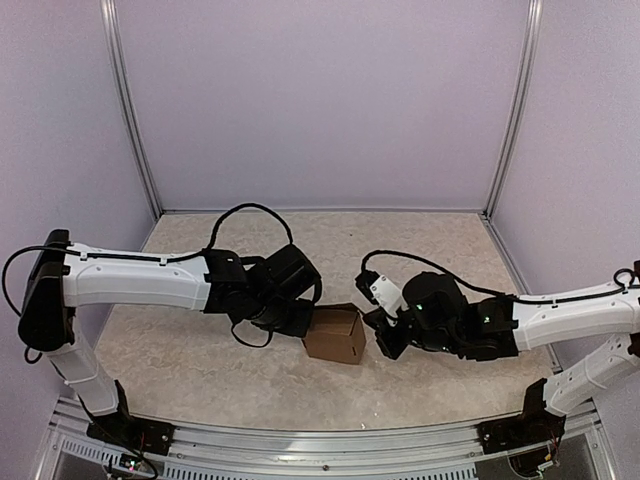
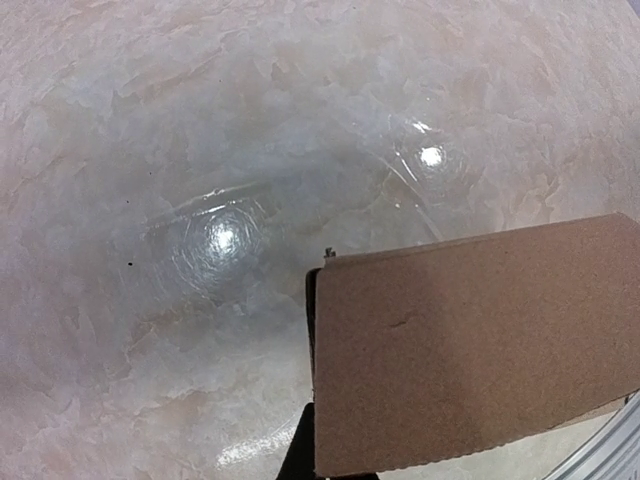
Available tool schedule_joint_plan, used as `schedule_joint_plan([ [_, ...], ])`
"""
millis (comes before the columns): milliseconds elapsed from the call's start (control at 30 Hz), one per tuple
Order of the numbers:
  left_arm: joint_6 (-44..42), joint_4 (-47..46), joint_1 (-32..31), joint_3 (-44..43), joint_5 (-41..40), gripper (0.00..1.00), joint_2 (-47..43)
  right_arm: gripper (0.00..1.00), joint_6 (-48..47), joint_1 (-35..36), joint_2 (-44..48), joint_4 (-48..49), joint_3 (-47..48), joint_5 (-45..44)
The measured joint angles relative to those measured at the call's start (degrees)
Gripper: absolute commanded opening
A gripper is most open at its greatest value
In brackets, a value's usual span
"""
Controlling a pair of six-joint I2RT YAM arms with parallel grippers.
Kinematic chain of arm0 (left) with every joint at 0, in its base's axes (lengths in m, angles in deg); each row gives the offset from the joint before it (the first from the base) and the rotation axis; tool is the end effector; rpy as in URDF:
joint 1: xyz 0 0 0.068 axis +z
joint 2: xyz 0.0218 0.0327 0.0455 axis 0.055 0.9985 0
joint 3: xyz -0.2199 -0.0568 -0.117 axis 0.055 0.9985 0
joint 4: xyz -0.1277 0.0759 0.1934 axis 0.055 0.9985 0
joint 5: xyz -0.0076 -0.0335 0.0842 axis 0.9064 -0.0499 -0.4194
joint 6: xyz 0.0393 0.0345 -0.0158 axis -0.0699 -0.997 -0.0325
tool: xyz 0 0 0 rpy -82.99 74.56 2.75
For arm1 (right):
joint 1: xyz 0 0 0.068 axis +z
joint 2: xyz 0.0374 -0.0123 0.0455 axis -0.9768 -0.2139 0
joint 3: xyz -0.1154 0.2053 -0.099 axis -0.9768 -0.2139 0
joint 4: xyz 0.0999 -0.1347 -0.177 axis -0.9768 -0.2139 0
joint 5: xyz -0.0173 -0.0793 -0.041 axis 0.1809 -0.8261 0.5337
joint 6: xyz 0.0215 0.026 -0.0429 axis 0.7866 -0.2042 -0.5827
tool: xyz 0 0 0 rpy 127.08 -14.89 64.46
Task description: Fold the paper box
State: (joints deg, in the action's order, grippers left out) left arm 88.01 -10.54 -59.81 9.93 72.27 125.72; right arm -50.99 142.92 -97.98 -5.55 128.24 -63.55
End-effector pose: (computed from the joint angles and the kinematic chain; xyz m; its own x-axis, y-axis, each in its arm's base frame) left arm 0.1613 -0.2944 0.2167 -0.8010 0.2611 -0.5388 0.3830 0.9151 -0.1258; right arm 0.1210 0.2371 0.2151 -0.3385 -0.3977 -0.8528 -0.7229 0.6900 -0.0348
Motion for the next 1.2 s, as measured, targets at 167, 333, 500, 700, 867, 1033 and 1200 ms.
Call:
schedule_joint_plan([
  [167, 0.0, 1.0, -0.1, -0.4, -0.8, 0.00, 0.3, 0.00, 2.8, 0.0, -0.8, 0.8, 0.7, 1.2],
  [333, 0.0, 2.5, -0.1, -1.5, -1.9, 0.00, 1.0, 0.00, 6.4, 0.0, -2.3, 1.9, 1.7, 1.9],
  [500, 0.0, 3.5, -0.2, -2.1, -3.0, 0.00, 1.5, 0.00, 10.6, 0.0, -3.7, 2.6, 3.0, 1.8],
  [700, -0.1, 4.7, -0.4, -2.9, -4.2, 0.00, 2.2, 0.00, 14.9, -0.1, -4.6, 2.4, 4.5, 1.9],
  [867, -0.5, 5.6, -0.9, -4.2, -4.8, 0.00, 3.3, 0.00, 18.6, -1.5, -4.6, 2.3, 4.8, 3.5],
  [1033, -1.1, 6.0, -1.1, -5.2, -5.6, 0.00, 4.1, 0.00, 23.1, -3.2, -4.6, 2.6, 4.8, 6.1],
  [1200, -1.5, 7.1, -1.3, -6.4, -6.3, 0.00, 4.9, 0.00, 27.7, -4.5, -4.6, 3.3, 4.8, 9.0],
])
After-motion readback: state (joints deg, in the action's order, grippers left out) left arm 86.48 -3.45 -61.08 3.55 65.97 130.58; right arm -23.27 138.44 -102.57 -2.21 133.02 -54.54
